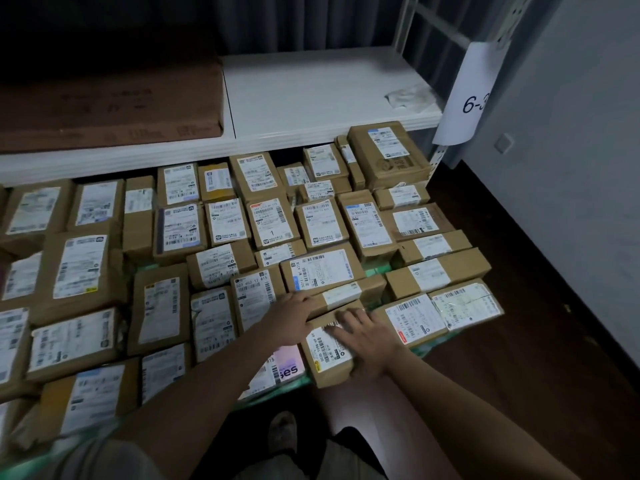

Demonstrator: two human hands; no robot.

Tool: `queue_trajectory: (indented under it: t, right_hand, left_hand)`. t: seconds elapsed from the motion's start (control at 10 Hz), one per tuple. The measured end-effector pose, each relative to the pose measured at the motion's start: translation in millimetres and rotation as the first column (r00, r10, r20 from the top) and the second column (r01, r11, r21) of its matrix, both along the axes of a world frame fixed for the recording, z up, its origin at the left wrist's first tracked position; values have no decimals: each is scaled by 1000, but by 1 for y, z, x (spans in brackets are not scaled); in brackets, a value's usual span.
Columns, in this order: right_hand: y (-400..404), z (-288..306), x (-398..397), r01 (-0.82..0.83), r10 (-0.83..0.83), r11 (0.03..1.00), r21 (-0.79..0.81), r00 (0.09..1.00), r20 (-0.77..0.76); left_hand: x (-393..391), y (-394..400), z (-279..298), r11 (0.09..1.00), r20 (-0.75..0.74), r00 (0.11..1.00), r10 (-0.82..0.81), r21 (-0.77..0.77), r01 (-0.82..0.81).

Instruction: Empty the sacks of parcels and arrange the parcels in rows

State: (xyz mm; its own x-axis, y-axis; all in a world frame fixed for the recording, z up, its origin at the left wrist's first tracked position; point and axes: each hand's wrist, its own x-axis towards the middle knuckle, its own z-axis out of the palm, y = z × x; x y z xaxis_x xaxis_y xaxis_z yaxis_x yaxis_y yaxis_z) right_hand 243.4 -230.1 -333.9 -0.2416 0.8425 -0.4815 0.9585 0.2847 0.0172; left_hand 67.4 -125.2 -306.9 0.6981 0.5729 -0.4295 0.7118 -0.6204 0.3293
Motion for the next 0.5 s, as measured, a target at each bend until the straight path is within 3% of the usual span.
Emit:
queue_trajectory:
  t: [0.2, 0.4, 0.5]
  right_hand:
    - [-1, 0, 18, -116, 126, 991, 64, 975, -182]
    - [5, 18, 51, -53, 88, 993, 109, 935, -343]
    - [16, 26, 74, -41, 94, 990, 138, 910, -405]
  left_hand:
    - [16, -5, 6, 995, -97, 990, 104, 2, -104]
    - [45, -28, 14, 942, -141, 931, 336, 67, -330]
    - [62, -41, 18, 892, -95, 889, 447, 126, -435]
